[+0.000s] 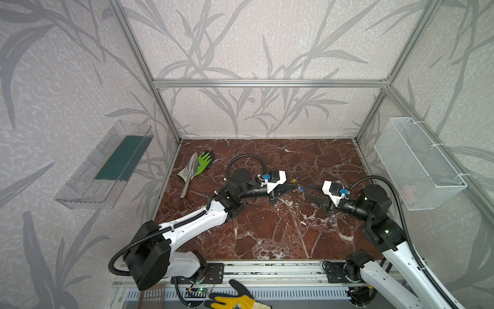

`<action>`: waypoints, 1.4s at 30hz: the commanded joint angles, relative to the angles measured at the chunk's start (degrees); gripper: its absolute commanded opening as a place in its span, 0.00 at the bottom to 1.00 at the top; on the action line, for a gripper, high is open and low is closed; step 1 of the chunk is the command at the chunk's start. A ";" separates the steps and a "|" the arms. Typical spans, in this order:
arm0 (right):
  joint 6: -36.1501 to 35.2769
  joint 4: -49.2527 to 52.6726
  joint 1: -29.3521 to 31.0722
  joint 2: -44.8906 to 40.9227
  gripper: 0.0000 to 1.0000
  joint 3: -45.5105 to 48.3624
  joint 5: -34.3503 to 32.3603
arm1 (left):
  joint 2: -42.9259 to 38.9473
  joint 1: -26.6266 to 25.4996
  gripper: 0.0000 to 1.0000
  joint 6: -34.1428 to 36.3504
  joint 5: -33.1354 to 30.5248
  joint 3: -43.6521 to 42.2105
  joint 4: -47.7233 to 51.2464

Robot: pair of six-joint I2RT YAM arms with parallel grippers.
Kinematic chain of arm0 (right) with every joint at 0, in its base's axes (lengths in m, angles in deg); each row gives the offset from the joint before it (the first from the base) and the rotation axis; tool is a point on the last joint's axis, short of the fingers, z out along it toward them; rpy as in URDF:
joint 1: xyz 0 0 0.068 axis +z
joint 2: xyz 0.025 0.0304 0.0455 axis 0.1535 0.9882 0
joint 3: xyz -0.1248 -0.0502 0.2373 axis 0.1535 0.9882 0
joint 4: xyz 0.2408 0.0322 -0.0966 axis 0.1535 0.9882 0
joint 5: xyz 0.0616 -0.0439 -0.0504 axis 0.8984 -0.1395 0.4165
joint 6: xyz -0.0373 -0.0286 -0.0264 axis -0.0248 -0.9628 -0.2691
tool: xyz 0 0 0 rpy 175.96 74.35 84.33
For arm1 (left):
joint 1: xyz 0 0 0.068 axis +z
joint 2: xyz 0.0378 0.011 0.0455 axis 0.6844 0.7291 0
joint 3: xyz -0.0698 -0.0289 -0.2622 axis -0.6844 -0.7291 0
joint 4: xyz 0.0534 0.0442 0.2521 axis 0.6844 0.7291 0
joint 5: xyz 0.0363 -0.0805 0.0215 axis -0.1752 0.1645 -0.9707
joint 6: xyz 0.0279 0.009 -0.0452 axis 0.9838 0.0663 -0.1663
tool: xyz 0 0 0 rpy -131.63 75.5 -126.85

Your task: Put the keys on the keyring

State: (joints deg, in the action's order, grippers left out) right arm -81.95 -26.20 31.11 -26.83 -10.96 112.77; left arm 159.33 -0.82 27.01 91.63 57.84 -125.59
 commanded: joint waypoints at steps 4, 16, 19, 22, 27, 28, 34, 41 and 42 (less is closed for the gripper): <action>1.51 -5.07 -0.18 3.38 0.28 -0.82 3.39 | 0.40 0.32 0.00 -0.13 2.90 1.02 -1.80; 2.38 -8.45 -0.18 5.62 0.21 -0.62 5.83 | 0.55 0.25 0.00 1.87 4.42 1.80 1.08; 1.87 -8.06 -0.13 5.53 0.18 -0.52 6.14 | 0.69 0.28 0.00 2.35 4.53 2.22 1.45; 1.57 -7.36 -0.14 6.00 0.12 -0.66 6.81 | 1.11 0.32 0.00 2.26 5.18 2.62 1.30; 1.13 -7.35 -0.20 6.21 0.02 -0.52 7.70 | 1.68 0.32 0.00 2.12 5.67 3.14 1.28; 1.09 -7.48 -0.14 6.14 0.00 -0.54 7.92 | 1.91 0.32 0.00 2.12 5.72 3.25 1.37; -2.09 1.01 -0.24 6.23 0.00 -2.98 6.51 | 1.56 0.26 0.09 7.84 3.16 5.17 10.00; -9.35 23.45 -0.22 10.14 0.00 -11.90 1.59 | -0.18 -0.62 0.26 28.46 -4.33 14.99 39.85; -9.71 24.68 -0.22 10.64 0.00 -12.68 1.51 | 0.03 -0.88 0.26 30.41 -5.03 16.15 42.66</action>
State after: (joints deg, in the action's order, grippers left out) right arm -88.27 -11.67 30.83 -17.06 -20.45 115.70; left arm 160.75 -1.10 46.63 90.23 69.97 -97.19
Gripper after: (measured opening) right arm 0.048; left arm 0.258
